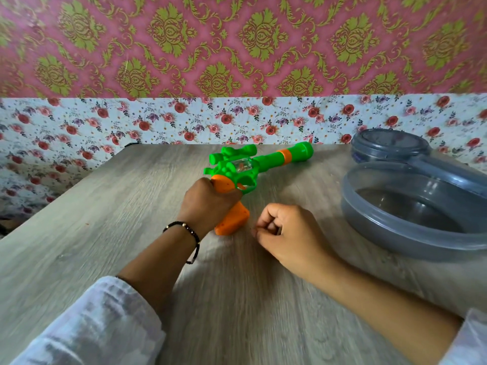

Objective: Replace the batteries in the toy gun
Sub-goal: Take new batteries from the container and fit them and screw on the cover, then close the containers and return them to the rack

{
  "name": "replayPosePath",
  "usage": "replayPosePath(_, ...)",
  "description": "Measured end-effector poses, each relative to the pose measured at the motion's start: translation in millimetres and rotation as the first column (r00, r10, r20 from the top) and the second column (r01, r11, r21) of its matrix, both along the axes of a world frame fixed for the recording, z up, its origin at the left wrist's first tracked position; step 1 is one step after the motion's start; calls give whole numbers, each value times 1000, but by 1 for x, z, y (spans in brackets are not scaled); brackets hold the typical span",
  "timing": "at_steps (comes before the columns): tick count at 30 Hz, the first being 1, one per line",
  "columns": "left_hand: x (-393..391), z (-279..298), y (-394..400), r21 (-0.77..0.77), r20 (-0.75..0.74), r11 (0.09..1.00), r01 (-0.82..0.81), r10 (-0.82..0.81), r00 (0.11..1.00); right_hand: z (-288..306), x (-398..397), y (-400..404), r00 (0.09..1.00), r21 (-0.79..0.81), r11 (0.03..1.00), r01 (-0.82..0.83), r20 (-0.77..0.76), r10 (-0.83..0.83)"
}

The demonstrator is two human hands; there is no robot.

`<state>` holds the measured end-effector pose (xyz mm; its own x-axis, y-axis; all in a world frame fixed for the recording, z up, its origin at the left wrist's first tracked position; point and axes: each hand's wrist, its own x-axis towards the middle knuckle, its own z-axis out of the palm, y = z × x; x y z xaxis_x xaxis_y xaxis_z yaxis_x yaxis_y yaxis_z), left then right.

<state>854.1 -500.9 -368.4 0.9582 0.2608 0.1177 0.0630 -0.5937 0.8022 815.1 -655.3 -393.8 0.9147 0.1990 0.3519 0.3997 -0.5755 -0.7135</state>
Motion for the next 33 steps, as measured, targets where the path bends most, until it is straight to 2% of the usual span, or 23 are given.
replayPosePath(5, -6, 7, -3, 182, -37, 983, -38, 45, 998, 4, -6, -3, 993, -131, 991, 27, 115, -12)
replayPosePath(12, 3, -2, 2, 241, -63, 968, -71, 88, 994, 9, -3, -10, 991, -335, 941, 51, 132, -6)
replayPosePath(15, 6, -5, 7, 293, -99, 953, -78, 111, 989, 12, -3, -14, 984, -426, 903, 46, 173, 32)
replayPosePath(19, 1, -1, 5, 359, -140, 930, -78, 137, 981, 18, -9, -18, 966, -463, 886, -19, 221, 136)
replayPosePath(22, -9, 5, -4, 468, -80, 877, -108, 163, 983, 31, -14, -23, 919, -467, 881, 78, 377, 118)
replayPosePath(24, -15, 6, -12, 537, 94, 833, -133, 98, 991, 41, -15, -33, 871, -358, 924, 136, 488, 61)
replayPosePath(27, -21, 5, -41, 534, 352, 844, -54, -164, 922, 55, -14, -57, 850, -165, 971, 172, 524, -61)
replayPosePath(30, -28, -1, -85, 491, 347, 836, 245, -446, 825, 61, -19, -82, 868, -60, 983, 174, 480, -124)
replayPosePath(33, -25, -11, -120, 493, 327, 743, 452, -640, 695, 64, -23, -108, 870, -71, 964, 256, 451, -197)
